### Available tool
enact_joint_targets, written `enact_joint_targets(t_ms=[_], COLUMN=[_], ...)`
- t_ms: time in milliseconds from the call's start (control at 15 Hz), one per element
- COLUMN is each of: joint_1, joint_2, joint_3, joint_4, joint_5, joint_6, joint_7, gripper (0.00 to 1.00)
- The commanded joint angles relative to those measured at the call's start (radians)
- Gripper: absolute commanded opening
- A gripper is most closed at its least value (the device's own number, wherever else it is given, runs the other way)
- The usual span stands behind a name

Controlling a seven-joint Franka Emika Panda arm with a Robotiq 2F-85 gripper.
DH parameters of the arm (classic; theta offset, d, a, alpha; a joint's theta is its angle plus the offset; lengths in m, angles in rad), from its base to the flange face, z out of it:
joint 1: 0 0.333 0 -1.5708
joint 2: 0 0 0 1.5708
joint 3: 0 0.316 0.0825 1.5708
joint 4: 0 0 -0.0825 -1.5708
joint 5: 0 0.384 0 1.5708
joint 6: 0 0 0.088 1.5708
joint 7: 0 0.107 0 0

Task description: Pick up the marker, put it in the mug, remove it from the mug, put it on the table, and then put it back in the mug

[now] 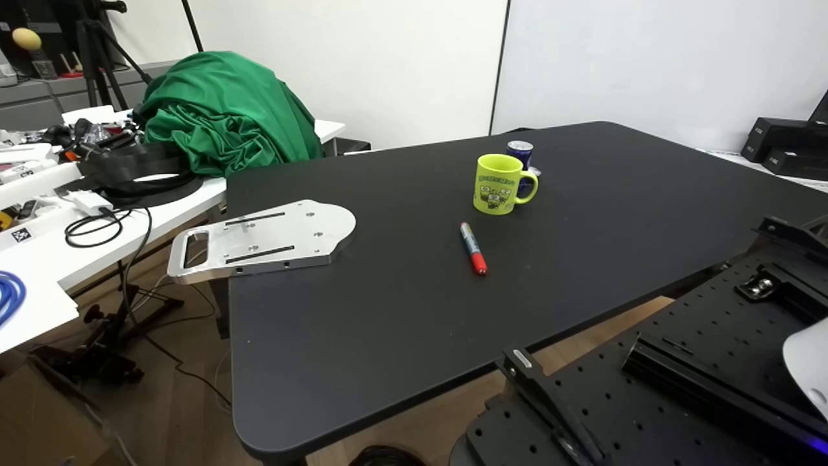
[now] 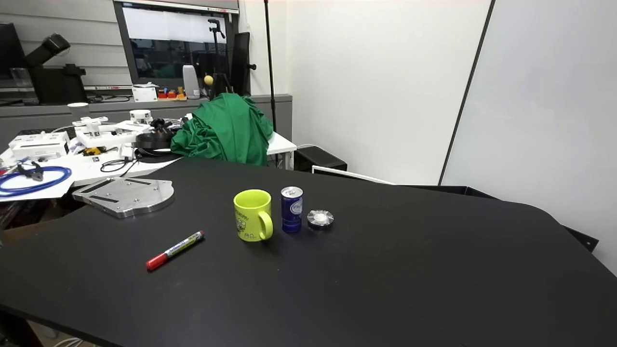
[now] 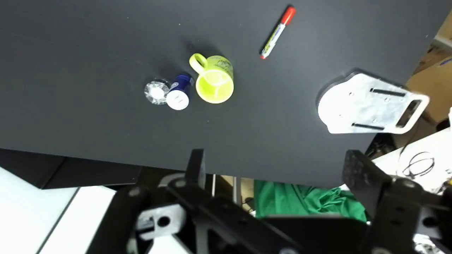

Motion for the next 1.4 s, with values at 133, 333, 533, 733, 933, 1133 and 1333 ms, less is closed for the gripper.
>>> enact_joint_targets(t_ms=[133, 333, 533, 733, 933, 1133, 1333], joint_1=[-0.105, -0.117, -0.105, -0.078, -0.038, 0.002, 0.029], joint_2=[0.234, 0.397, 0.558, 0.693, 0.786, 0.853, 0.912], joint_3=[0.031, 0.060, 0.108, 0.150, 0.155, 0.135, 0.114], joint_4=[0.029, 0.039, 0.056, 0.080, 0.084, 0.067, 0.061], joint_5=[-0.027, -0.020, -0.035, -0.046, -0.053, -0.043, -0.029], joint_6=[0.269, 0.436, 0.572, 0.624, 0.628, 0.637, 0.661], joint_7=[0.203, 0.295, 0.386, 0.470, 0.533, 0.546, 0.534], gripper=[1.00, 1.00, 1.00, 1.00, 1.00, 1.00, 1.00])
